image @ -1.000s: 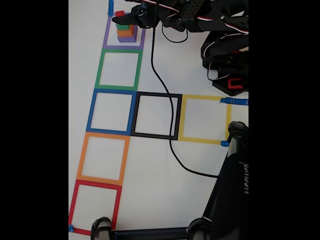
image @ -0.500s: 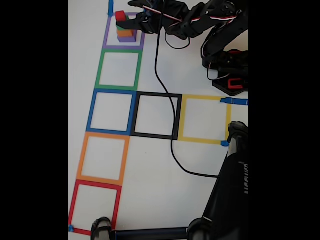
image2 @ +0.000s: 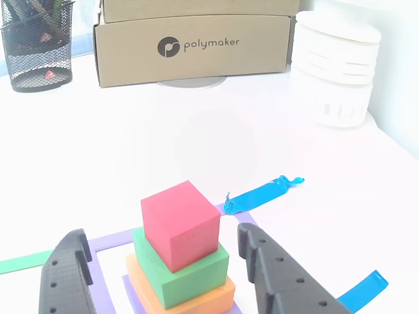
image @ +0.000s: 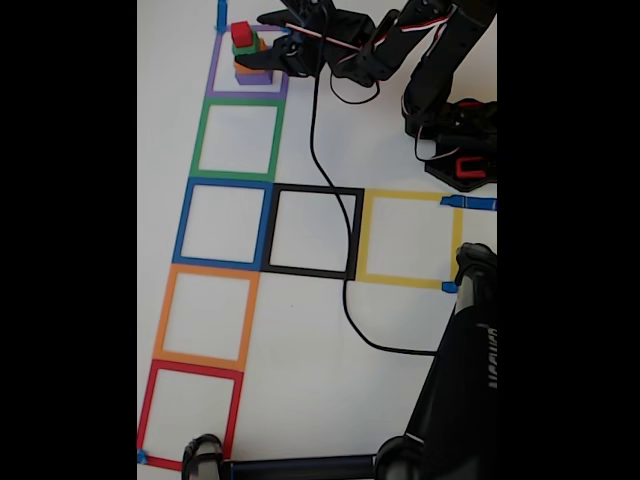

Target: Tower of hanoi

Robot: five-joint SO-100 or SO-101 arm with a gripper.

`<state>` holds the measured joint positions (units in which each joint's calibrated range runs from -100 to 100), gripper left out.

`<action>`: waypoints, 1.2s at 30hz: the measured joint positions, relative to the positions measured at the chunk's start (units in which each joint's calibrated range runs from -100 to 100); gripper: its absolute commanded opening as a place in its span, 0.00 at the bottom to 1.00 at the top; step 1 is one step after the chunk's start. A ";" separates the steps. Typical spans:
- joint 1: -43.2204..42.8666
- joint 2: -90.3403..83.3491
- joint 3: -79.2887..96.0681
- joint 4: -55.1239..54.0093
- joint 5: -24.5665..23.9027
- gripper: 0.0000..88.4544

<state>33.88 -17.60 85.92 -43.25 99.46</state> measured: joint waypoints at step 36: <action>-2.22 9.96 -9.38 -1.29 0.00 0.23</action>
<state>31.66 -7.64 76.54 -44.54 99.46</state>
